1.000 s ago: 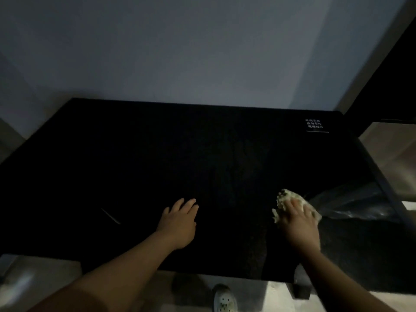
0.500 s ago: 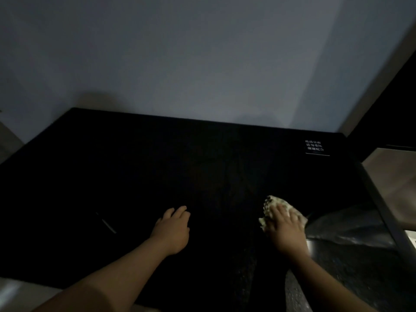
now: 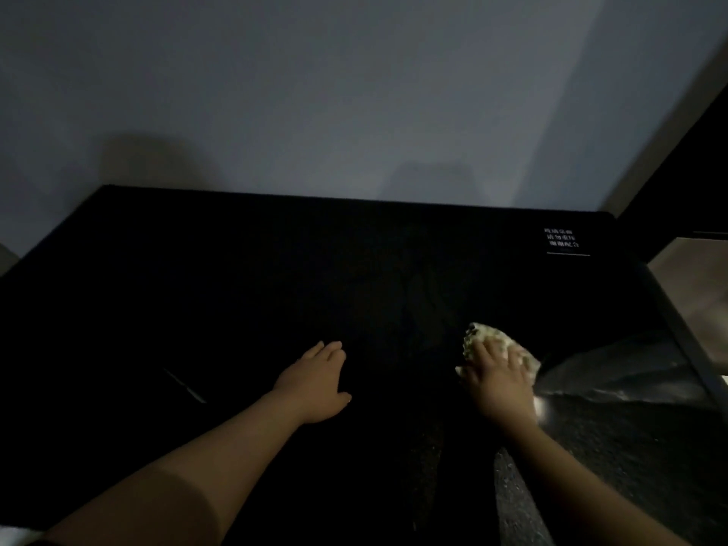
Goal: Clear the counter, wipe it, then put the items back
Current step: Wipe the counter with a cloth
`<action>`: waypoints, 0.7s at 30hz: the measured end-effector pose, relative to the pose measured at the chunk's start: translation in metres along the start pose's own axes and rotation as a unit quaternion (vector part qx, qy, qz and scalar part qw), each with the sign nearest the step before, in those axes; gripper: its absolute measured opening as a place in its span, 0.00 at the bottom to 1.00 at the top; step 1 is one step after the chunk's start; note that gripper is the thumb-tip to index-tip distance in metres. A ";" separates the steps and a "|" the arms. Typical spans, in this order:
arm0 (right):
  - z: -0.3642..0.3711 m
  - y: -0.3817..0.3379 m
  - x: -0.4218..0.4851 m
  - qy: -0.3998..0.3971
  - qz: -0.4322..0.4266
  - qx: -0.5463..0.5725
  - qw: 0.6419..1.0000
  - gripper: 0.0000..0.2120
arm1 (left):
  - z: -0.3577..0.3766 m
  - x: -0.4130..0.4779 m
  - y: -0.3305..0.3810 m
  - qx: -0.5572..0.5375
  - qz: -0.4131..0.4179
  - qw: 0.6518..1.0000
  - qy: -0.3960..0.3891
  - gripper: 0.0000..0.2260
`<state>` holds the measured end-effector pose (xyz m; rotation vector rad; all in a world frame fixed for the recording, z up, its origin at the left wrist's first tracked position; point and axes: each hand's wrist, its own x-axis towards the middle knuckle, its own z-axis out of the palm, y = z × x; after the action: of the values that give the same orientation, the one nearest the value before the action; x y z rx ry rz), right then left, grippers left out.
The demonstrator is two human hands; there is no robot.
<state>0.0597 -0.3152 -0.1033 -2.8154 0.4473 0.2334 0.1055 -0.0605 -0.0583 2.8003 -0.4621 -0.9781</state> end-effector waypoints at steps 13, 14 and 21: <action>0.009 -0.004 0.008 0.032 -0.006 -0.010 0.999 0.28 | -0.005 0.002 -0.002 -0.012 0.004 1.000 -0.023 0.33; 0.019 -0.019 -0.001 0.031 -0.039 -0.008 0.999 0.29 | -0.004 0.002 -0.001 -0.012 0.004 1.000 -0.023 0.33; 0.021 -0.014 -0.011 0.022 -0.296 -0.034 0.954 0.27 | -0.009 0.005 0.001 -0.016 0.003 0.999 -0.030 0.30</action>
<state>0.0514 -0.2928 -0.1179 -2.8697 -0.4094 0.0575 0.1144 -0.0623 -0.0541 2.7460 -0.4573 -1.0625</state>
